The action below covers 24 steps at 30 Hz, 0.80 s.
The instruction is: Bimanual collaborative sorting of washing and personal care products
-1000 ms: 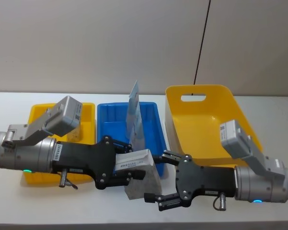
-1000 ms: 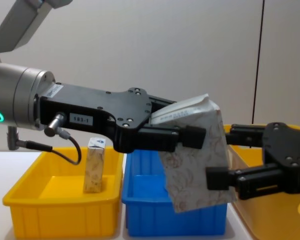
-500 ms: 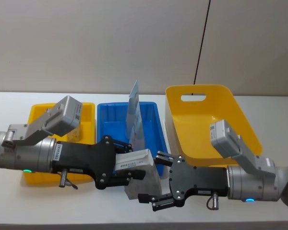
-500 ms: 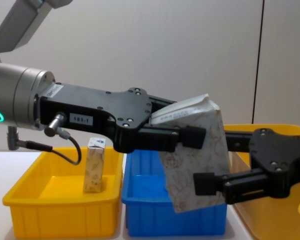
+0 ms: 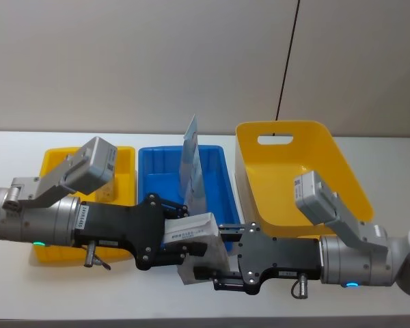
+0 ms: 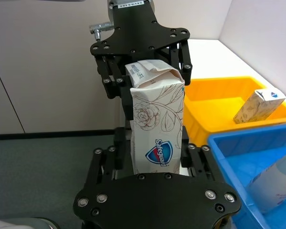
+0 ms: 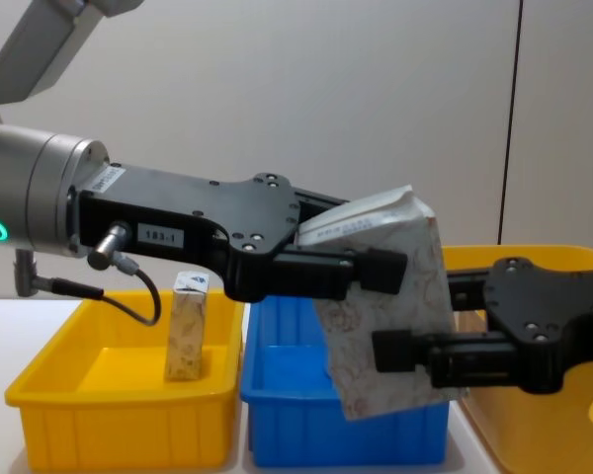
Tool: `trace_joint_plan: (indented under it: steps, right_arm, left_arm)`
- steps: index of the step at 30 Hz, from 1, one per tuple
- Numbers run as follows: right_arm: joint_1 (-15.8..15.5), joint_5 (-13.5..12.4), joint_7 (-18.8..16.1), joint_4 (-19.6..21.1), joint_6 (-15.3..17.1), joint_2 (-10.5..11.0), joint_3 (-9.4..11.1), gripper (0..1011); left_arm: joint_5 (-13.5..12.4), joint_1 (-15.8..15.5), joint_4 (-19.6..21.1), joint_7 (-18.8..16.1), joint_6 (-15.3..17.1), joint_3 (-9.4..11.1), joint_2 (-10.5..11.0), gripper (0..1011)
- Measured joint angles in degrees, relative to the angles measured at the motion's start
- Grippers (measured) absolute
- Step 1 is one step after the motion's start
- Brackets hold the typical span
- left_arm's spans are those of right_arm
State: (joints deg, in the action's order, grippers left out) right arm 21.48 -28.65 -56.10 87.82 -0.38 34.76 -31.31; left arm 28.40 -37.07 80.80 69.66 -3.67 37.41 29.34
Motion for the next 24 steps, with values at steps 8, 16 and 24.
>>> trace_joint_plan:
  steps: [8,16,24]
  right_arm:
    - [0.12,0.03,0.1,-0.13,0.04,-0.08,-0.12,389]
    - [0.16,0.09,0.09,-0.19,0.07,-0.11,-0.22,349]
    - [-0.16,-0.41,0.27,0.1,0.15,0.05,-0.19,347]
  left_arm:
    - [0.0,0.0,0.0,0.04,0.0,0.0,0.0,364]
    - [0.01,0.0,0.0,0.02,0.0,-0.01,0.0,478]
    - [0.0,0.0,0.0,0.0,0.0,-0.01,0.0,752]
